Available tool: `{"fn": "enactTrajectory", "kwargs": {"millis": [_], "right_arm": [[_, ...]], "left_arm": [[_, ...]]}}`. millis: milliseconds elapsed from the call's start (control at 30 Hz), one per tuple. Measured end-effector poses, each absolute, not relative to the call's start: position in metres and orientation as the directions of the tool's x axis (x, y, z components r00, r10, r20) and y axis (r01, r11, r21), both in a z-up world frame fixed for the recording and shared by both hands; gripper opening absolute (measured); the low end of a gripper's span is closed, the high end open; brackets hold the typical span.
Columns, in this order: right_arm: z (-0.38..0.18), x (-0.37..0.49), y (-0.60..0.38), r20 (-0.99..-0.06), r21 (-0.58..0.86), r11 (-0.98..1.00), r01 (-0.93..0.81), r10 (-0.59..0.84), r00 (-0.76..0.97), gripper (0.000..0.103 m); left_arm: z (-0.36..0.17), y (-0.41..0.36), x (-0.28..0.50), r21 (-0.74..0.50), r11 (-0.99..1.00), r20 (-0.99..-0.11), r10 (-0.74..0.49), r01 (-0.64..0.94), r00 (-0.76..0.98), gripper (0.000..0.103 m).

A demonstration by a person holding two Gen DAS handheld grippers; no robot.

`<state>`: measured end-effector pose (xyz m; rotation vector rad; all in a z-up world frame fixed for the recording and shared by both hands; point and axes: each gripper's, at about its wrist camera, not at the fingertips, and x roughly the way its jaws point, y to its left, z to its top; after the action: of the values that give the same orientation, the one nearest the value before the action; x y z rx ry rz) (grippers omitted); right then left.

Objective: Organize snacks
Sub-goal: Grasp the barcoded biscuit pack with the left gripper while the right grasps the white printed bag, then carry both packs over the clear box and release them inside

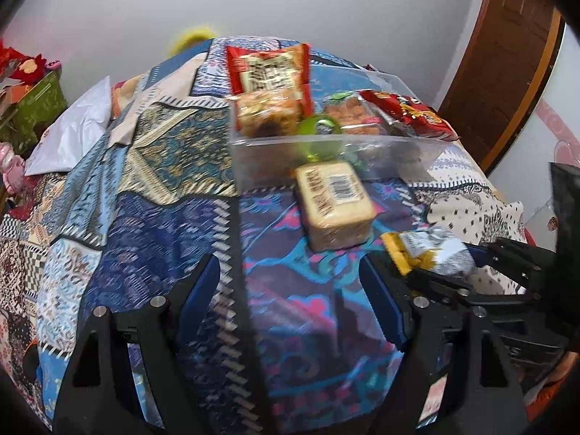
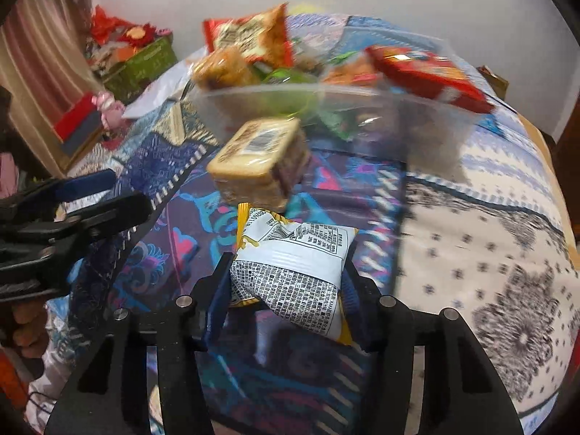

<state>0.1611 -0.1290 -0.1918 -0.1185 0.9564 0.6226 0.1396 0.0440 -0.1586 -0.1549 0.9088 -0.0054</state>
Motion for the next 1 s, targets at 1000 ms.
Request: {"fn": "enactTrajectory", "kwargs": {"millis": [1000], "right_arm": [[-0.152, 0.186, -0.187, -0.701, 0.209, 0.863, -0.460, 0.460, 0.544, 0.051]], "left_arm": [[-0.174, 0.005, 0.193, -0.118, 0.993, -0.801, -0.077, -0.030, 0.594, 0.055]]}}
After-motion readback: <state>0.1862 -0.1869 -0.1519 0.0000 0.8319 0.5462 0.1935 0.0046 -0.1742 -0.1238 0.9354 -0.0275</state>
